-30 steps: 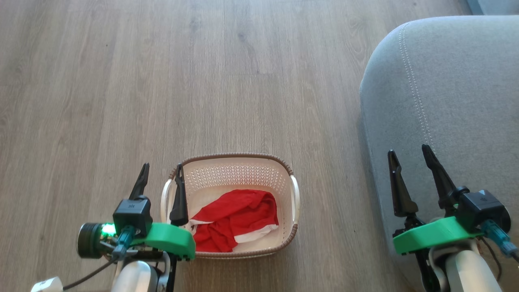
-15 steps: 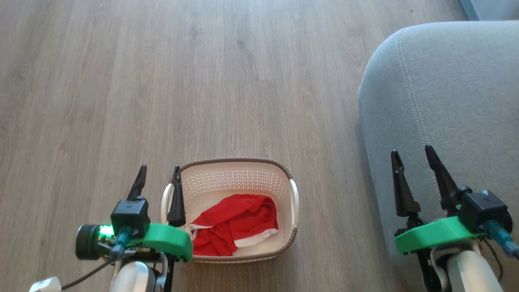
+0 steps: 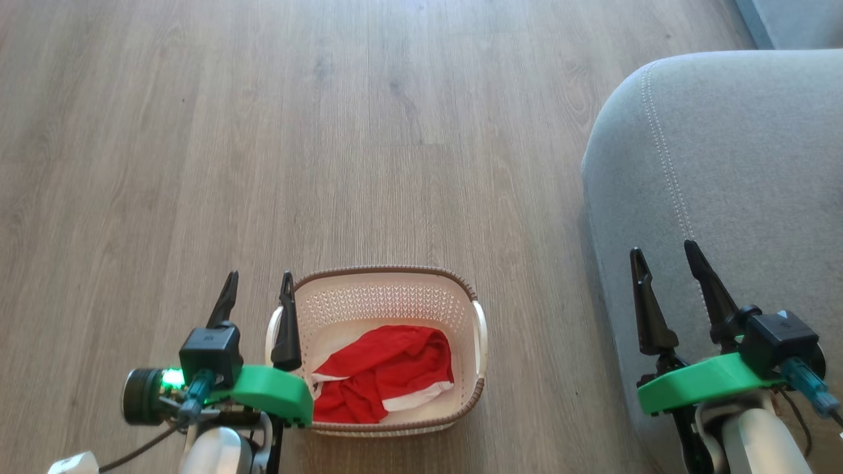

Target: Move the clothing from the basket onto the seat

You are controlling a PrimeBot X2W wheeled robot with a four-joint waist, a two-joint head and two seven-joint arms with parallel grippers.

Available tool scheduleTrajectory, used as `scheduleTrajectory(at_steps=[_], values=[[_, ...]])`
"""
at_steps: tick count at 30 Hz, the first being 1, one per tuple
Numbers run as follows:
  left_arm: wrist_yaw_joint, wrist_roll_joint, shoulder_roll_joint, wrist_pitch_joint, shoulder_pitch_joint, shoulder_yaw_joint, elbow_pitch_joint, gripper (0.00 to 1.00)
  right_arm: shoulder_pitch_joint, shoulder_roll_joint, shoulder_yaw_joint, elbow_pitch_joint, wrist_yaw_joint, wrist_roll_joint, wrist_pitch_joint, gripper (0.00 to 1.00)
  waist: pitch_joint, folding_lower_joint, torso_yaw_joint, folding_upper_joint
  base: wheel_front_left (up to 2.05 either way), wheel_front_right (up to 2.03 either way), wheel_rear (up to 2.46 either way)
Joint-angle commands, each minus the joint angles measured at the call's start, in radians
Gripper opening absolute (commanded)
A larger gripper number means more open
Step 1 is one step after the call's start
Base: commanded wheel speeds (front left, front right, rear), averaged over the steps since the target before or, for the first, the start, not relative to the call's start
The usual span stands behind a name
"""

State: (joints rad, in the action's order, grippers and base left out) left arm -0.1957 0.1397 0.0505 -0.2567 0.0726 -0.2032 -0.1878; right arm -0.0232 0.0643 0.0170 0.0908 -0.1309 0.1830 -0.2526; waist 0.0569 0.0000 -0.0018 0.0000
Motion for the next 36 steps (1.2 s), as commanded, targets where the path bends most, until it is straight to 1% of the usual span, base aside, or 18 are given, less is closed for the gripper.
scheduleTrajectory(at_steps=[1, 12, 17, 22, 29, 32, 36], values=[[0.000, 0.005, 0.000, -0.005, 0.009, 0.026, 0.028, 1.00, -0.006, 0.004, 0.027, -0.029, 0.000, 0.005, -0.009, 1.00, -0.001, 0.0000, 0.000, 0.0000, 0.00, 0.00, 0.00], [0.003, 0.009, 0.000, -0.005, 0.009, 0.024, 0.029, 1.00, -0.013, 0.004, 0.019, -0.030, 0.000, 0.015, -0.009, 1.00, 0.009, 0.0000, -0.003, 0.0000, 0.00, 0.00, 0.00], [0.017, 0.007, 0.000, -0.005, 0.025, 0.026, 0.028, 1.00, -0.024, 0.002, 0.012, -0.028, 0.000, 0.012, -0.009, 1.00, 0.052, 0.0000, -0.009, 0.0000, 0.00, 0.00, 0.00], [0.045, -0.016, 0.000, -0.005, 0.064, 0.015, 0.004, 1.00, -0.059, -0.004, -0.027, -0.023, 0.000, 0.003, -0.009, 1.00, 0.151, 0.0000, -0.023, 0.0000, 0.00, 0.00, 0.00], [0.090, -0.088, 0.000, -0.005, 0.154, -0.007, -0.105, 1.00, -0.121, -0.012, -0.072, -0.046, 0.000, 0.003, -0.009, 1.00, 0.338, 0.0000, -0.077, 0.0000, 0.00, 0.00, 0.00], [0.115, -0.130, 0.017, -0.005, 0.216, -0.028, -0.148, 1.00, -0.149, -0.013, -0.085, -0.068, 0.000, 0.028, -0.009, 1.00, 0.443, 0.0000, -0.108, 0.0000, 0.00, 0.00, 0.00], [0.151, -0.175, 0.058, -0.005, 0.321, -0.076, -0.242, 1.00, -0.182, -0.014, -0.074, -0.089, 0.000, 0.047, -0.009, 1.00, 0.574, 0.0000, -0.149, 0.0000, 0.00, 0.00, 0.00]])
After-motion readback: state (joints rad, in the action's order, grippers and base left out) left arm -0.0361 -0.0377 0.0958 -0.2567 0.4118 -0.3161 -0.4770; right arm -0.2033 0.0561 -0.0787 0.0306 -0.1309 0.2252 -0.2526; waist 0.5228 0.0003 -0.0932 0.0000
